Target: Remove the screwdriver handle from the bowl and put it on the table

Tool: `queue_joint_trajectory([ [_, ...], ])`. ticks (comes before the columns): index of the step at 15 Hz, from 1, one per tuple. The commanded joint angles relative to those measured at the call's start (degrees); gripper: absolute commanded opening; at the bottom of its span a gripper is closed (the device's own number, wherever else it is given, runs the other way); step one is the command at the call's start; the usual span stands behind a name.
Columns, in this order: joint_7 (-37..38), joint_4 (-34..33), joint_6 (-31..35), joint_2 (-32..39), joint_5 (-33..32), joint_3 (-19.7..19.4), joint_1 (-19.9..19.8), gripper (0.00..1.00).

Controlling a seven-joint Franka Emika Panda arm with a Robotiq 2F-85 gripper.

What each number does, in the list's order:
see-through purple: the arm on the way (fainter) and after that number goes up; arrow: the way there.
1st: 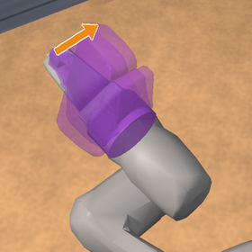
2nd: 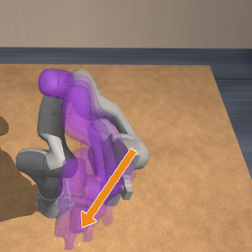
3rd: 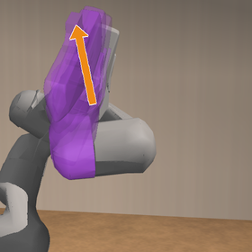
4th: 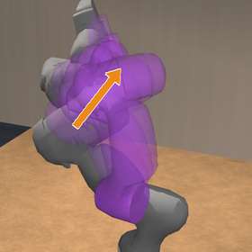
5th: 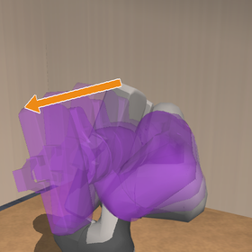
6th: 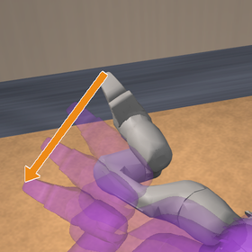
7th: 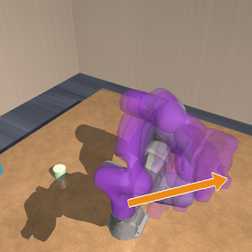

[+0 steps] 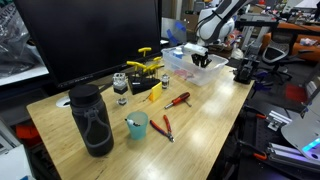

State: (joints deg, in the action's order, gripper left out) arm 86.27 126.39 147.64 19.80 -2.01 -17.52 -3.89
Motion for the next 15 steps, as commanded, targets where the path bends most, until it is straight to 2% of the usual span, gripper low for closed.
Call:
queue_joint_trajectory([
  [1,3.13,3.36,8.58,-4.04,-2.39,-1.12,1.3,0.07],
  [4,4.72,5.52,15.98,-7.14,-2.61,-1.07,1.96,0.07],
  [8,11.88,7.69,23.21,-10.77,-9.99,-4.38,5.56,0.07],
  [15,13.68,13.51,28.02,-16.64,-16.46,-2.99,10.15,0.07],
])
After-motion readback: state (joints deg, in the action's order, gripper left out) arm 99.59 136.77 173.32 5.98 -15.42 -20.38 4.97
